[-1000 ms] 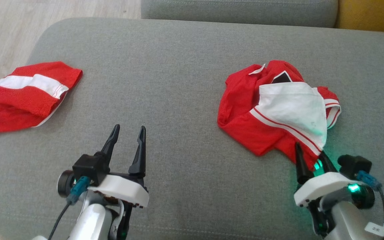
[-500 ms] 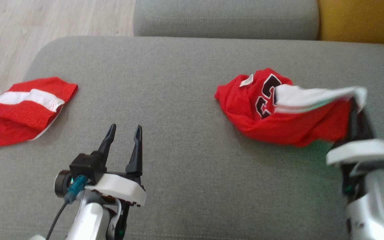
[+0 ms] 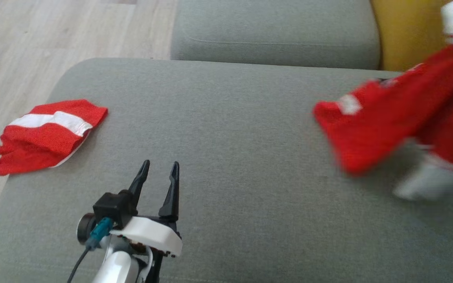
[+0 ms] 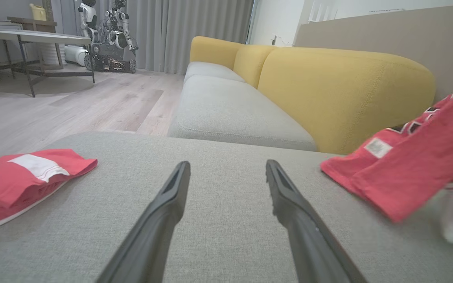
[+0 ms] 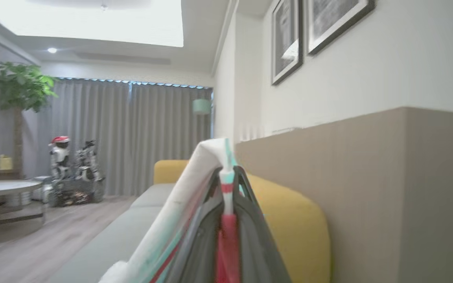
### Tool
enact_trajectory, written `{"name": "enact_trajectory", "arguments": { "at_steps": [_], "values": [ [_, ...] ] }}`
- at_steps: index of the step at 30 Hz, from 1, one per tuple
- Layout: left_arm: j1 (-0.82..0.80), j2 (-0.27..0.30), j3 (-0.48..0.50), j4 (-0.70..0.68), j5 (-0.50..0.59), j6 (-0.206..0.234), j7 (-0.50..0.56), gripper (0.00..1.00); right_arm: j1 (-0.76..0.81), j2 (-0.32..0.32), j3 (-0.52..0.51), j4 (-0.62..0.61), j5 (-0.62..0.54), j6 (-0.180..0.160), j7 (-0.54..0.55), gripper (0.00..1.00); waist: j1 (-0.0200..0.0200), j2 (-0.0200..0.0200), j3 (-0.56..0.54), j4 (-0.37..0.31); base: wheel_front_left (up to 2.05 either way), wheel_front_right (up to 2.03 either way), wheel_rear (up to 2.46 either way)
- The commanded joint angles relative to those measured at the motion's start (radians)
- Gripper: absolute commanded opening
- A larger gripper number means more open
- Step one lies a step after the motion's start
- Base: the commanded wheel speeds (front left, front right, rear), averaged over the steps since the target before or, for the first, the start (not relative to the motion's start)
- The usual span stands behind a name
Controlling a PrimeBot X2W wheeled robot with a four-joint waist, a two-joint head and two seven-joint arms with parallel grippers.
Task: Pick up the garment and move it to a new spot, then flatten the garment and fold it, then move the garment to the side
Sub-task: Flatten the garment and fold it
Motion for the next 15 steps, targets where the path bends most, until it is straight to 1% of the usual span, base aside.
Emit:
{"name": "enact_trajectory", "arguments": {
  "at_steps": [1,3,6,8,11,13,15],
  "values": [
    [-0.026,-0.001,0.028,-0.037,-0.007,0.009,-0.012,1.00,-0.079,-0.035,-0.003,-0.049,-0.043,-0.001,0.004,0.00,0.0000,-0.0001,-0.007,0.017,0.00,0.00,0.00],
    [-0.021,-0.001,0.023,-0.038,-0.011,0.012,-0.012,1.00,-0.133,-0.036,-0.045,-0.053,-0.091,-0.001,0.017,0.00,0.0000,-0.0001,-0.011,0.034,0.00,0.00,0.00],
    [-0.011,-0.001,0.020,-0.037,-0.015,0.016,-0.012,1.00,-0.184,-0.020,-0.015,-0.049,-0.115,-0.001,0.037,0.00,0.0000,-0.0001,-0.013,0.053,0.00,0.00,0.00],
    [-0.006,-0.001,0.017,-0.037,-0.016,0.017,-0.012,1.00,-0.197,0.006,0.038,-0.035,-0.111,-0.001,0.050,0.00,0.0000,-0.0001,-0.011,0.062,0.00,0.00,0.00],
    [-0.005,-0.001,0.007,-0.039,-0.020,0.017,-0.012,1.00,-0.199,0.069,0.126,-0.003,-0.086,-0.001,0.069,0.00,0.0000,-0.0001,0.001,0.076,0.00,0.00,0.00],
    [-0.010,-0.001,-0.002,-0.040,-0.023,0.017,-0.012,1.00,-0.188,0.111,0.186,0.023,-0.065,-0.001,0.076,0.00,0.0000,-0.0001,0.011,0.086,0.00,0.00,0.00],
    [-0.019,-0.001,-0.011,-0.042,-0.027,0.018,-0.012,1.00,-0.166,0.139,0.248,0.054,-0.043,-0.001,0.080,0.00,0.0000,-0.0001,0.022,0.101,0.00,0.00,0.00]
  ]
}}
